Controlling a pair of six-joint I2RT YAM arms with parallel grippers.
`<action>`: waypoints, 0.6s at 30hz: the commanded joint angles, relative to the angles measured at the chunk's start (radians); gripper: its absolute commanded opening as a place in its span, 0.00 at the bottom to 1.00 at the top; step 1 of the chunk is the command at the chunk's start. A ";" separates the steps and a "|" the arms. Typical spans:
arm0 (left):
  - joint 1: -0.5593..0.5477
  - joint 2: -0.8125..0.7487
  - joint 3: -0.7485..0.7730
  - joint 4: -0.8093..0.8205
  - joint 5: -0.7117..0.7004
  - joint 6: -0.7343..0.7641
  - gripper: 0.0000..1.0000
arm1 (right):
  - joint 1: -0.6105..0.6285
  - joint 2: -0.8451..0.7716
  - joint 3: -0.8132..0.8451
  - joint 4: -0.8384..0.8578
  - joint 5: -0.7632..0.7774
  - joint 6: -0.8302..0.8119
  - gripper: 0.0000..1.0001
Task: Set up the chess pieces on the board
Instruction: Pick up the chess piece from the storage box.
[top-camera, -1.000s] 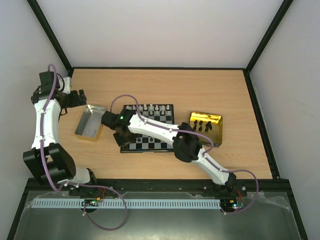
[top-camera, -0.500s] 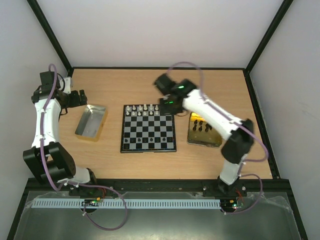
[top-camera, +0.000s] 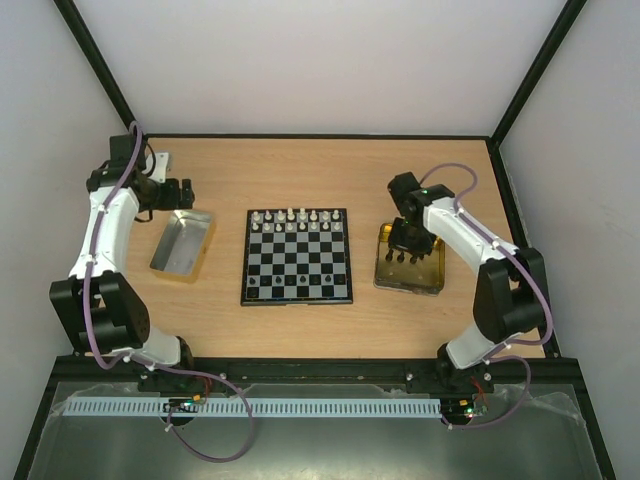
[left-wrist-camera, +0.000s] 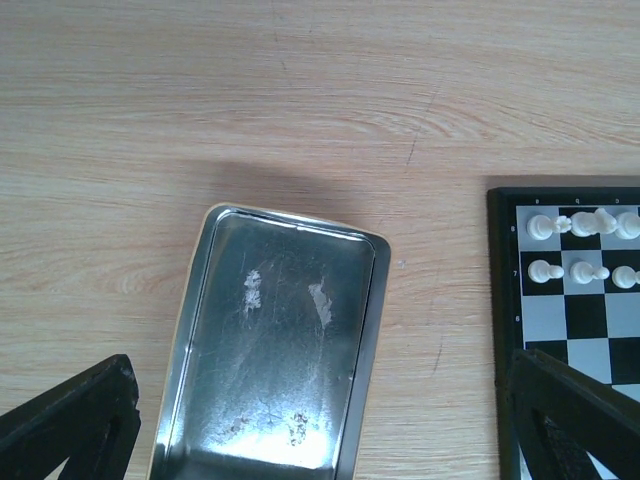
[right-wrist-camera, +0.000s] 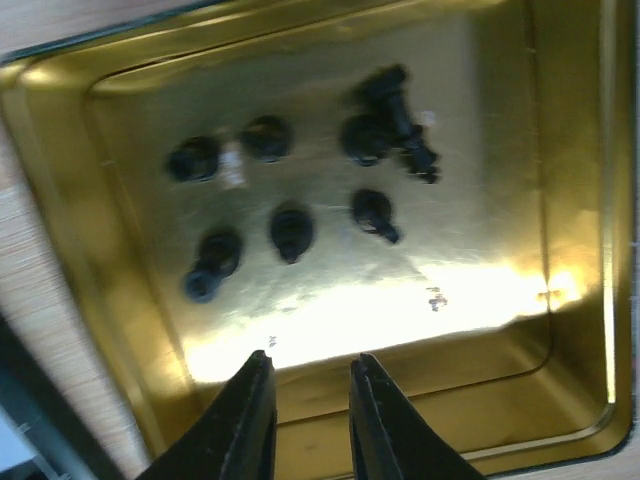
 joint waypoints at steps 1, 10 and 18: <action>-0.027 0.025 0.047 -0.029 -0.026 0.022 1.00 | -0.092 -0.065 -0.100 0.109 -0.023 0.027 0.21; -0.077 0.041 0.065 -0.039 -0.046 0.012 1.00 | -0.177 -0.043 -0.193 0.244 -0.100 0.013 0.22; -0.096 0.031 0.067 -0.048 -0.065 0.011 0.99 | -0.213 0.012 -0.194 0.296 -0.119 -0.003 0.22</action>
